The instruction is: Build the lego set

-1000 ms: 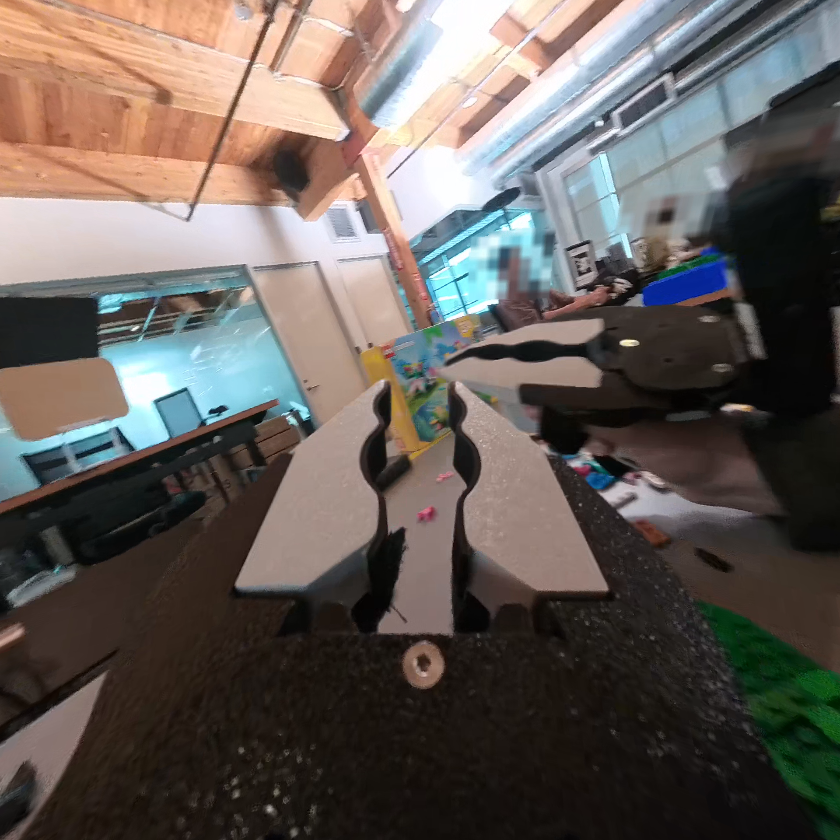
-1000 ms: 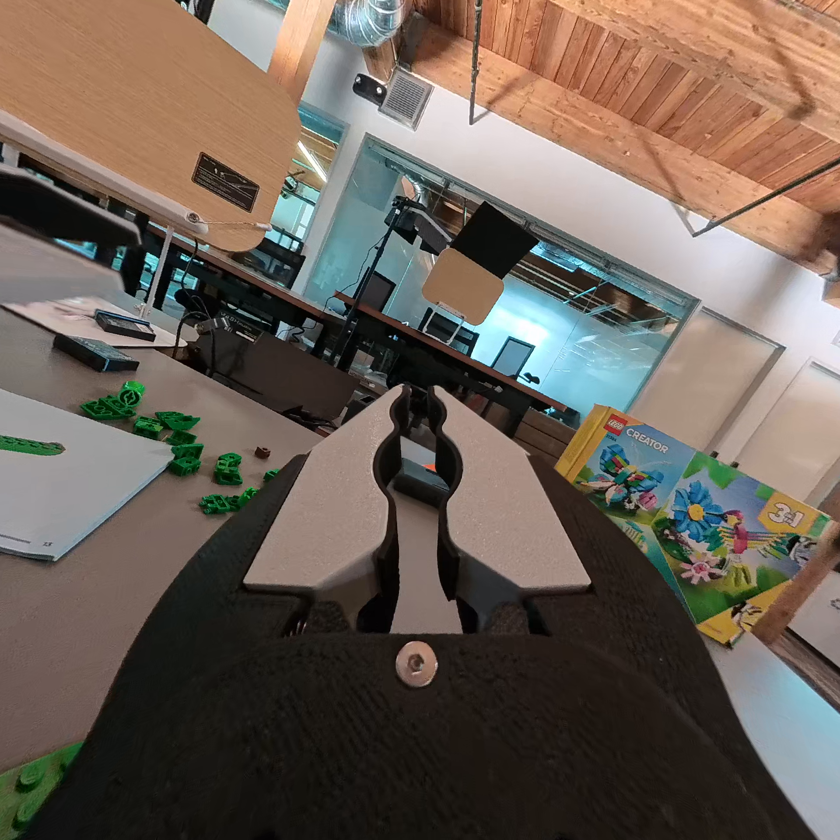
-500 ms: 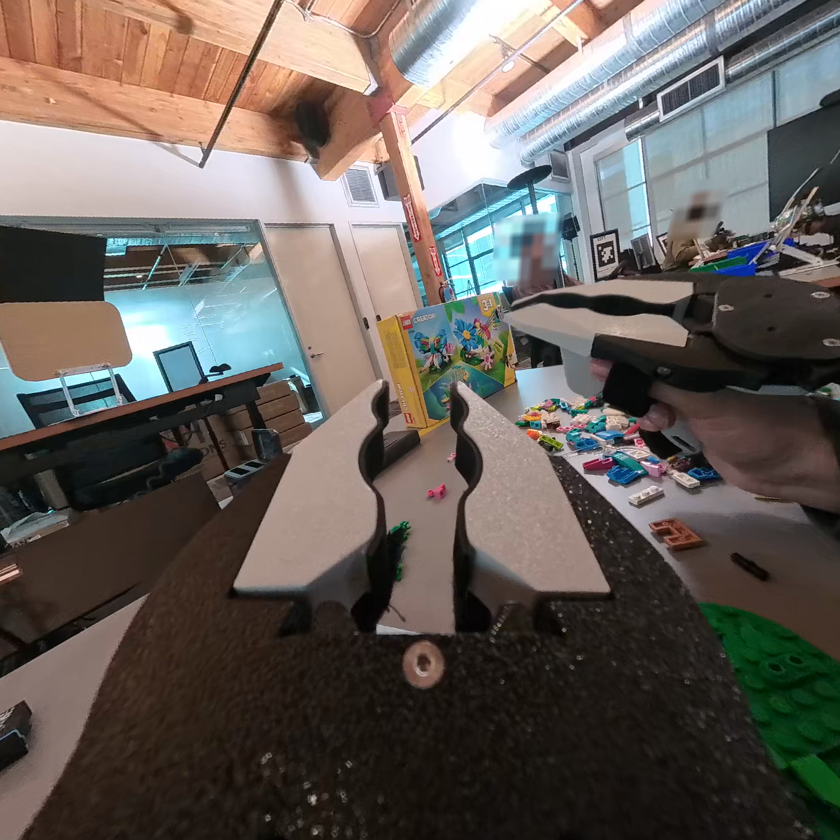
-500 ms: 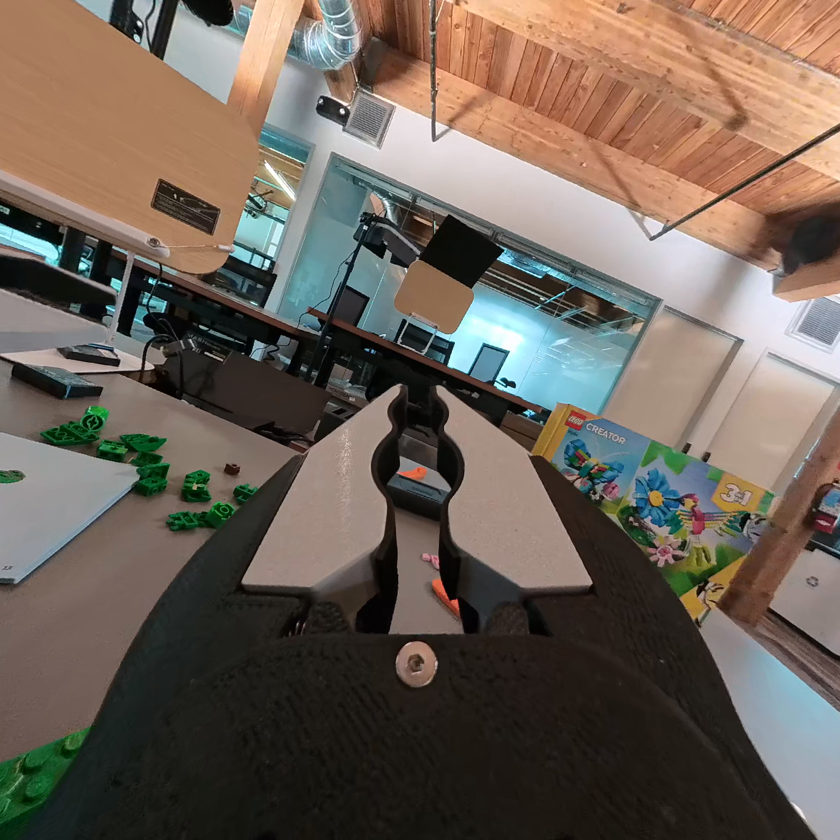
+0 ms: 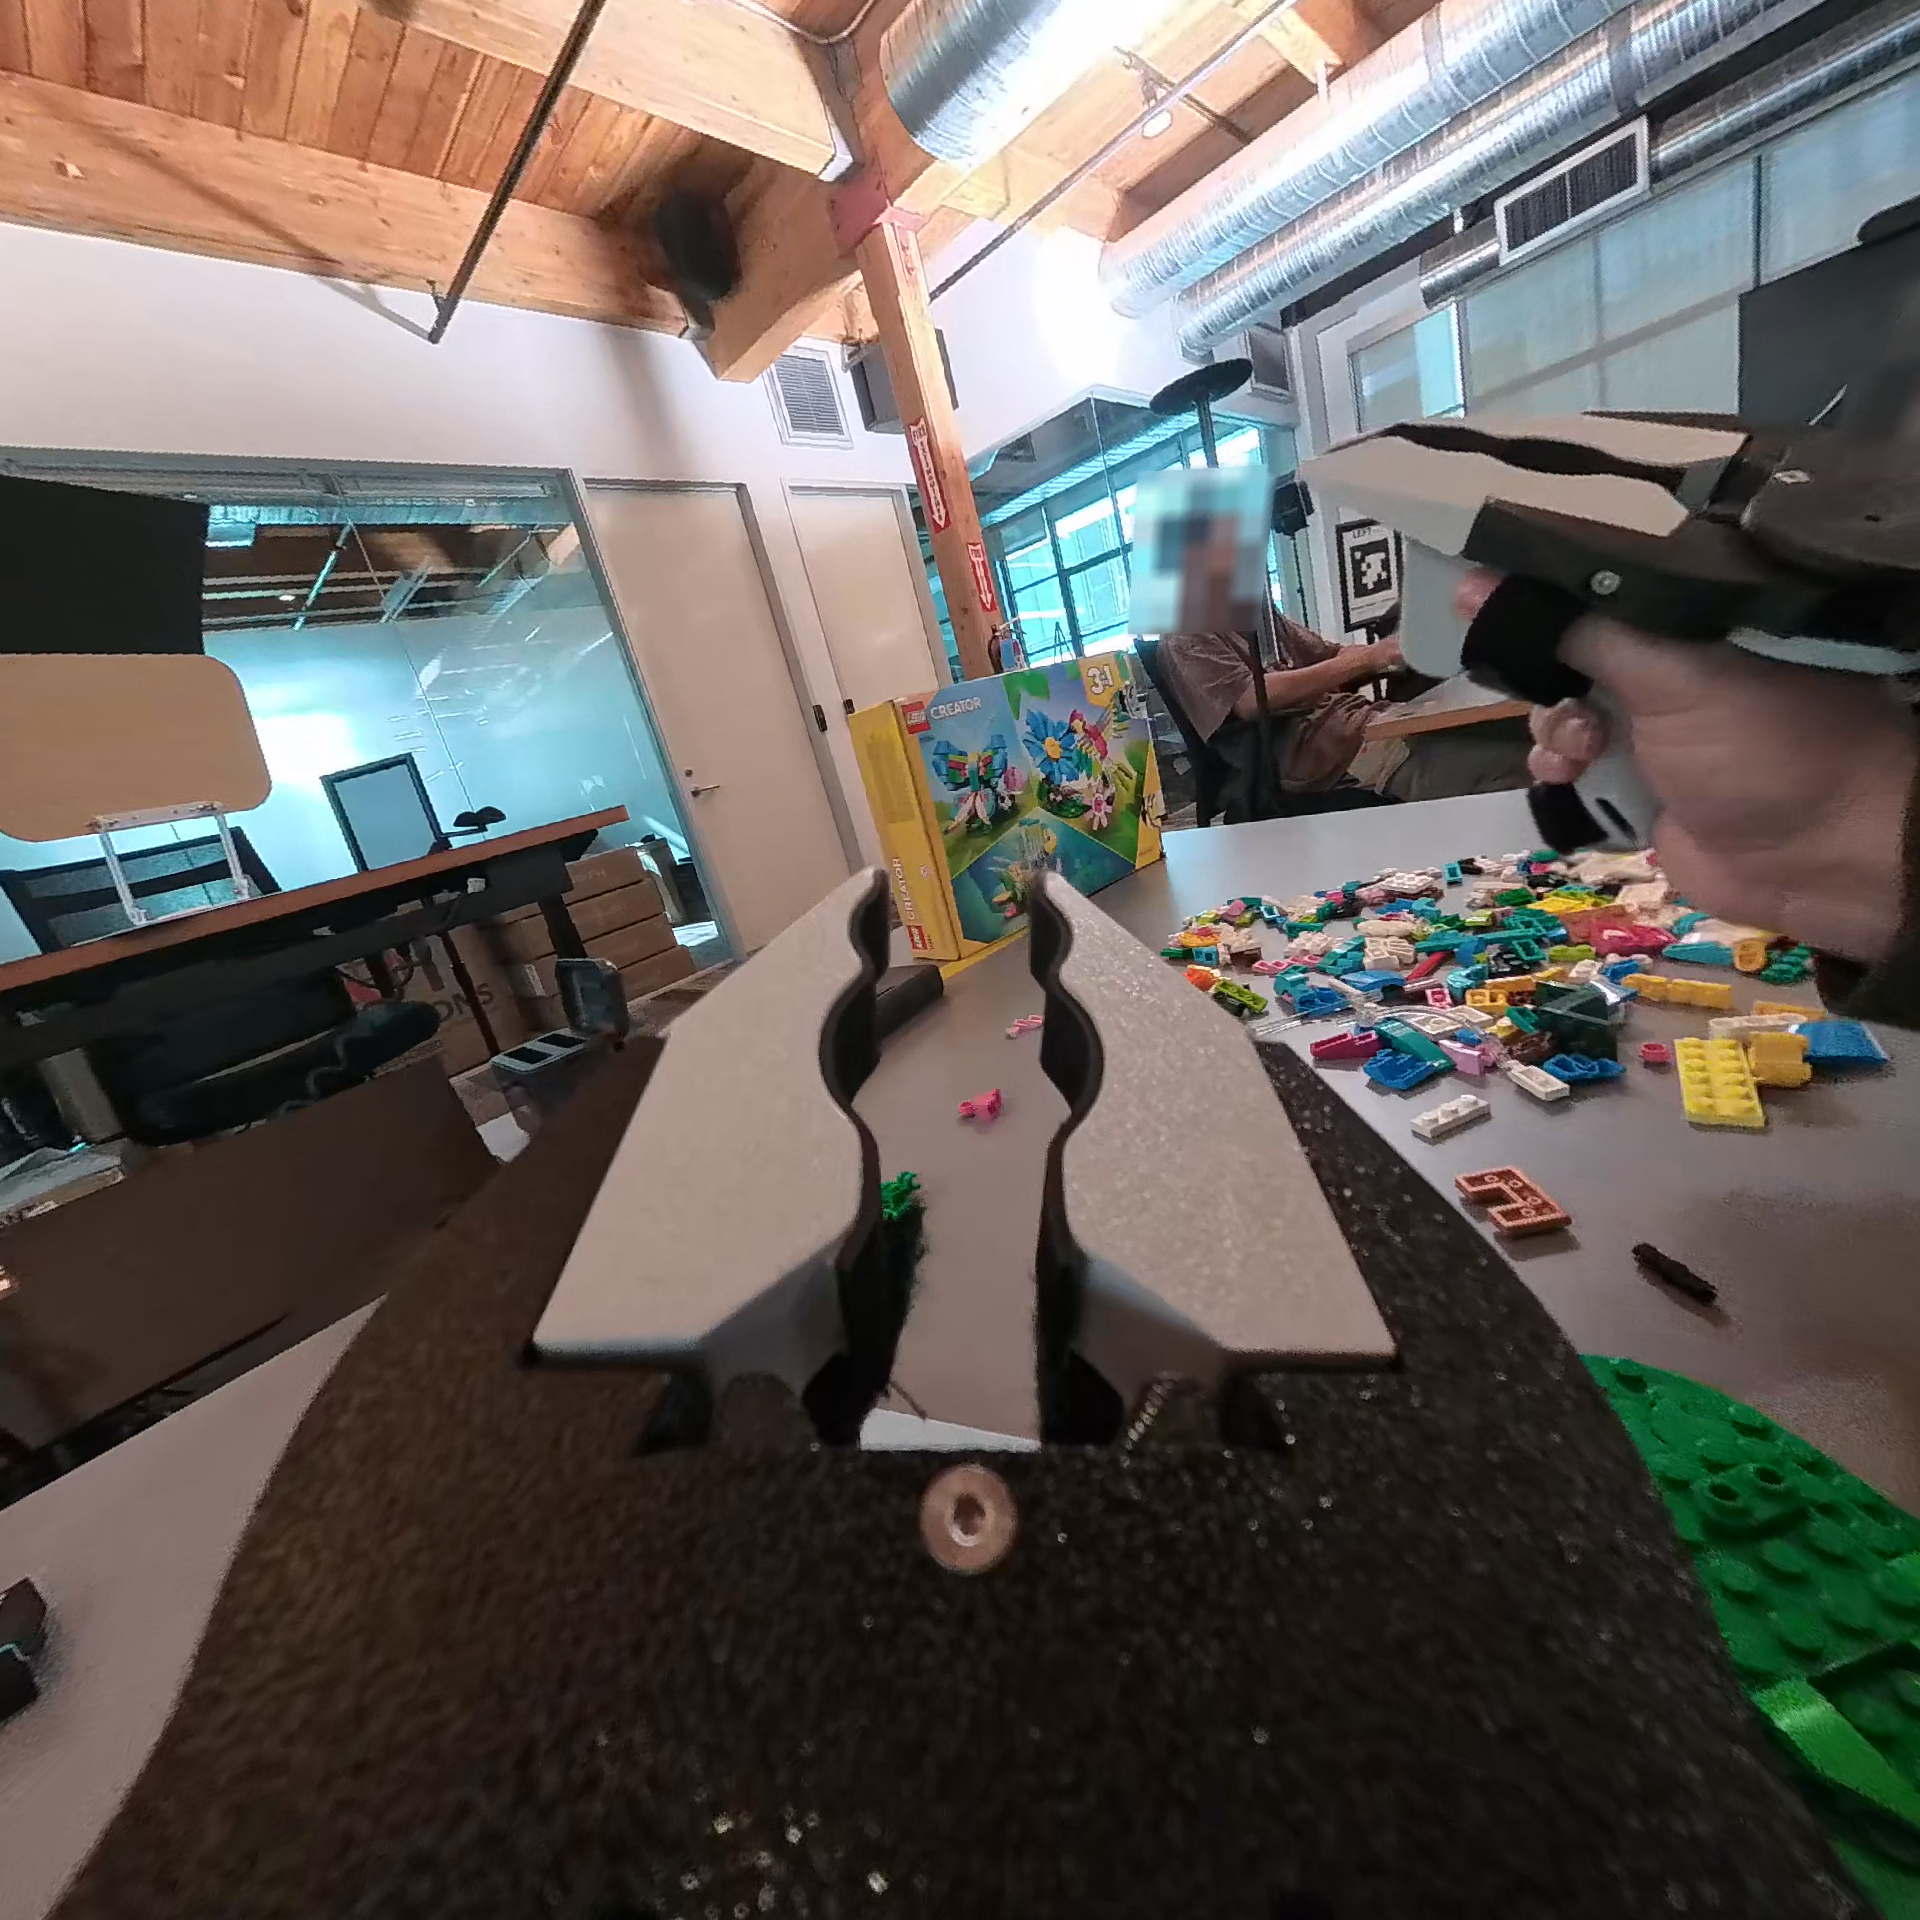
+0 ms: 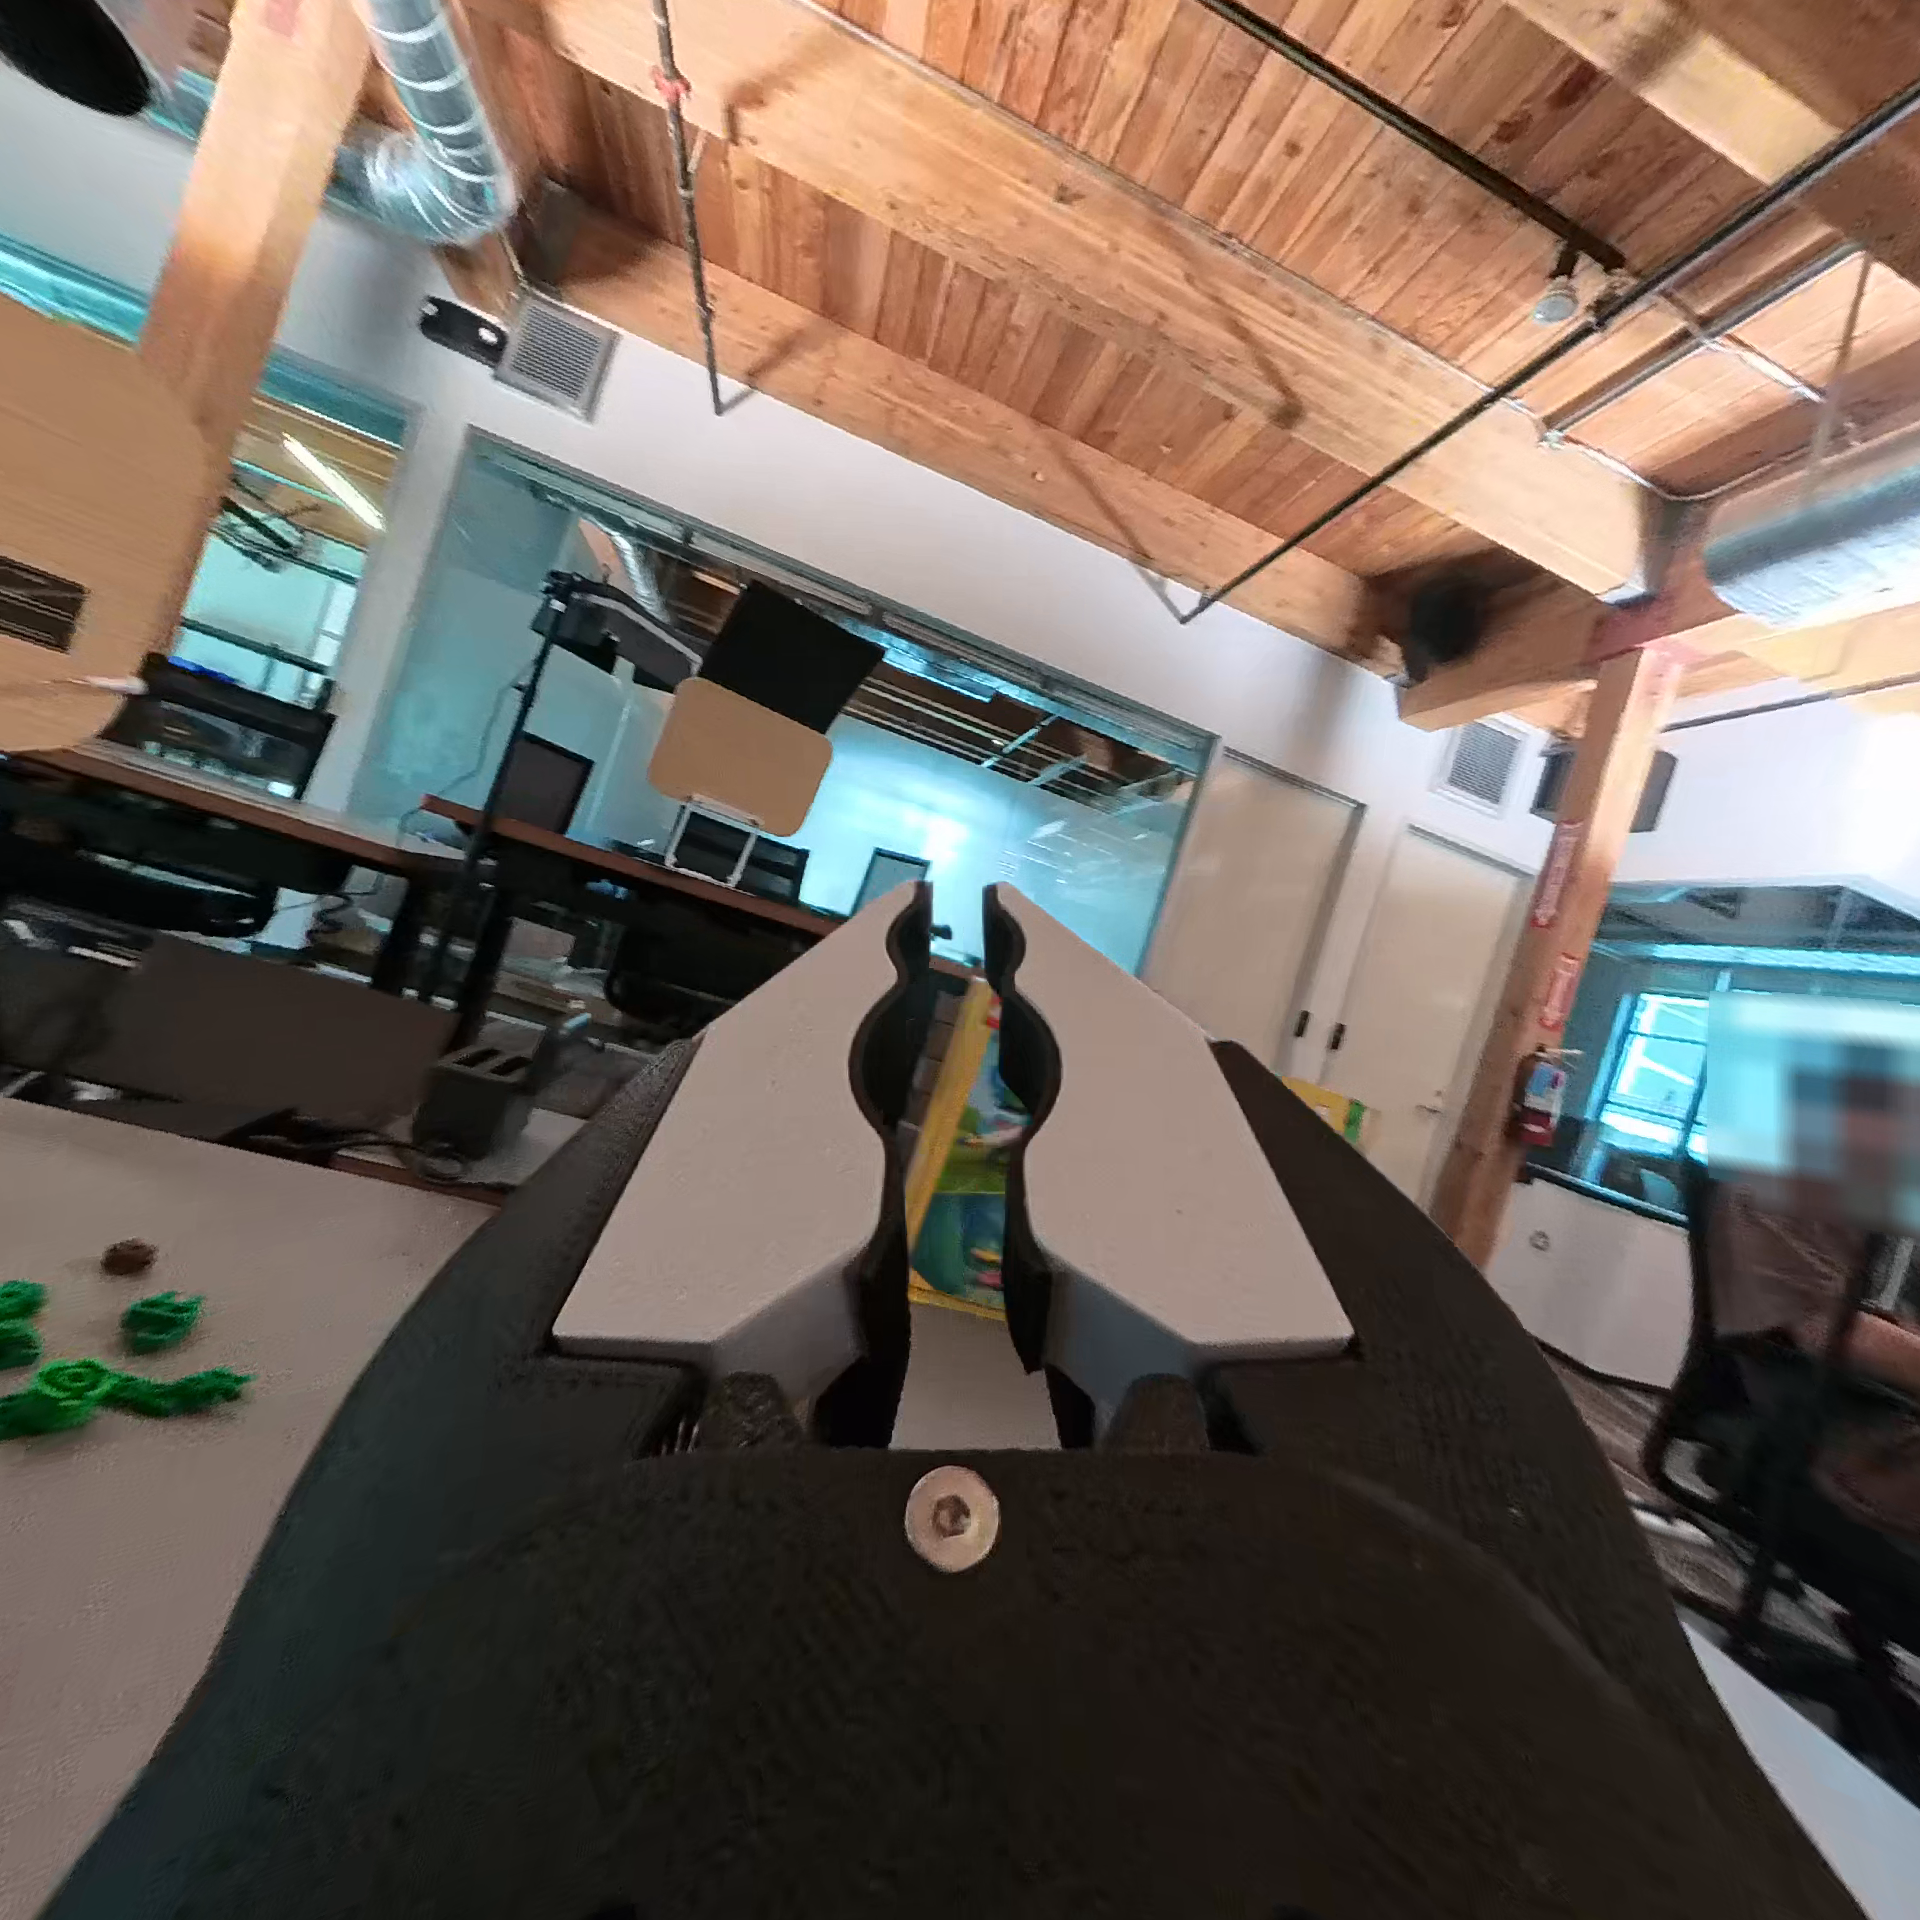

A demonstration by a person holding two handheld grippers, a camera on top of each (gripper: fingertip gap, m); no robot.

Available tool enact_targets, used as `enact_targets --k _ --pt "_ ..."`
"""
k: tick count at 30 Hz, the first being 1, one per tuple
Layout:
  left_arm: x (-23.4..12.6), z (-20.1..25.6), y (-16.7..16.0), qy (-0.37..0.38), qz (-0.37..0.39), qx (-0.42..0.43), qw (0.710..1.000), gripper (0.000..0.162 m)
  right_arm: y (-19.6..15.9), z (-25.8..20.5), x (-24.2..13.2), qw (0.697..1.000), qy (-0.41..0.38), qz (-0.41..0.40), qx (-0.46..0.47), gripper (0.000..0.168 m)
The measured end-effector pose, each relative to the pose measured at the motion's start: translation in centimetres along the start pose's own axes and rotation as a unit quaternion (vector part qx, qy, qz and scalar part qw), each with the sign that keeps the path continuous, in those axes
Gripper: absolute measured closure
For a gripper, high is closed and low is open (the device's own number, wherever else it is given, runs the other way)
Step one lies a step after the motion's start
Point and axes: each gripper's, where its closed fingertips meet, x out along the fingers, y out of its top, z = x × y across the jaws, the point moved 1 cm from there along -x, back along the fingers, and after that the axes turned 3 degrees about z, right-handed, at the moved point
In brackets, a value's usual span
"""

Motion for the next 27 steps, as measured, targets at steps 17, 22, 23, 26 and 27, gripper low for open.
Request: enact_targets --k 17,22,23,26,27 --pt "-0.2 2.0 0.0 -0.048 -0.004 0.051 0.998 0.142 -3.5 9.8 -3.3 0.982 -0.058 -0.123 -0.131 0.157" --pt "-0.1 2.3 -0.3 -0.057 -0.010 0.072 0.996 0.142 -4.4 11.9 -7.4 0.974 -0.042 -0.201 -0.095 0.153" --pt "-0.1 2.3 -0.3 -0.056 -0.010 0.076 0.995 0.142 -5.3 11.8 -8.2 0.970 -0.014 -0.230 -0.078 0.152" --pt "-0.2 2.0 -0.5 -0.046 -0.018 0.080 0.996 0.142 -7.8 10.7 -11.2 0.945 0.091 -0.315 0.006 0.153" --pt "-0.3 1.9 -0.5 -0.039 -0.020 0.085 0.995 0.142 -8.3 10.5 -12.1 0.935 0.119 -0.334 0.032 0.150"
